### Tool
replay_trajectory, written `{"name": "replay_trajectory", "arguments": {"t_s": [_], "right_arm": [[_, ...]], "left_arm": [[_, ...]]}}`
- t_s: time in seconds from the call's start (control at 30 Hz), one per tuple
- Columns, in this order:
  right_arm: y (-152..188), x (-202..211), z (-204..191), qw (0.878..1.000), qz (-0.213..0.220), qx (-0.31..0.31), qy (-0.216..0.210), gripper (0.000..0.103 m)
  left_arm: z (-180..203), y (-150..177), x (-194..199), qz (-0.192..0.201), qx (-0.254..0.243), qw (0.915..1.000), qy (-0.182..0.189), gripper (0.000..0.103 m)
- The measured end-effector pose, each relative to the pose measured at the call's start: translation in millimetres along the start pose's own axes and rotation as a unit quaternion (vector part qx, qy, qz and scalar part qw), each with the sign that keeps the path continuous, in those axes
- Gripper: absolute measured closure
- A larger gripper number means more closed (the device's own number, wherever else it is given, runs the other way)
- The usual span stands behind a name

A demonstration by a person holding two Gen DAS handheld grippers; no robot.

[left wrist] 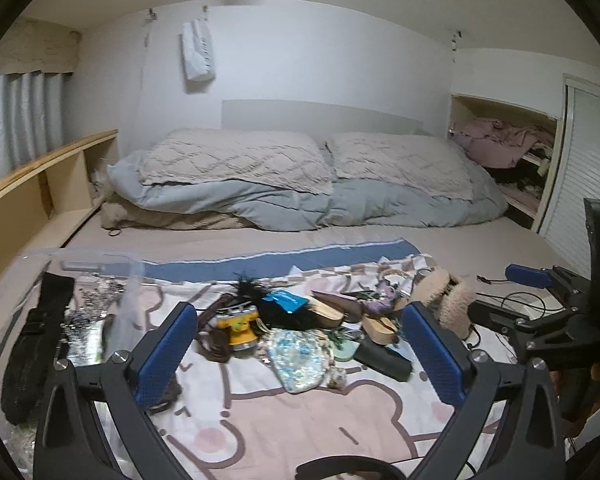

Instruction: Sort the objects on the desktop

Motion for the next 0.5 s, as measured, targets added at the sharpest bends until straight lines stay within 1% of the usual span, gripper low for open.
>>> {"name": "replay_trajectory", "arguments": {"t_s": [0.13,0.2,0.33,0.5], "right_arm": [[3,-7,11,0.999,-0.018,-0.017,0.037,0.0],[4,-10,18,0.998,-0.024,-0.035,0.042,0.0],[9,-20,28,0.997,-0.044,-0.058,0.008,0.0],[18,-43,25,0.994,-0.077,-0.071,-0.019,0.0]], "left_arm": [[10,1,-17,-0.017,-0.009,0.9998,0.005,0.0],[12,3,-26,-0.024,-0.014,0.9996,0.004,0.0],[11,7,-42,-0.04,-0.016,0.9991,-0.003,0.0],[1,13,-63,-0.063,-0.009,0.9978,-0.018,0.0]]}}
Point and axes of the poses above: each gripper's, at about its wrist camera, not at the fingertips, and x roughly against the way its jaws point, z to its right, y to its underside, the point moved 1 cm from there along -x, roughly the way its jaws point, and after that the axes turned 4 degrees about y, right-handed, at the moved point
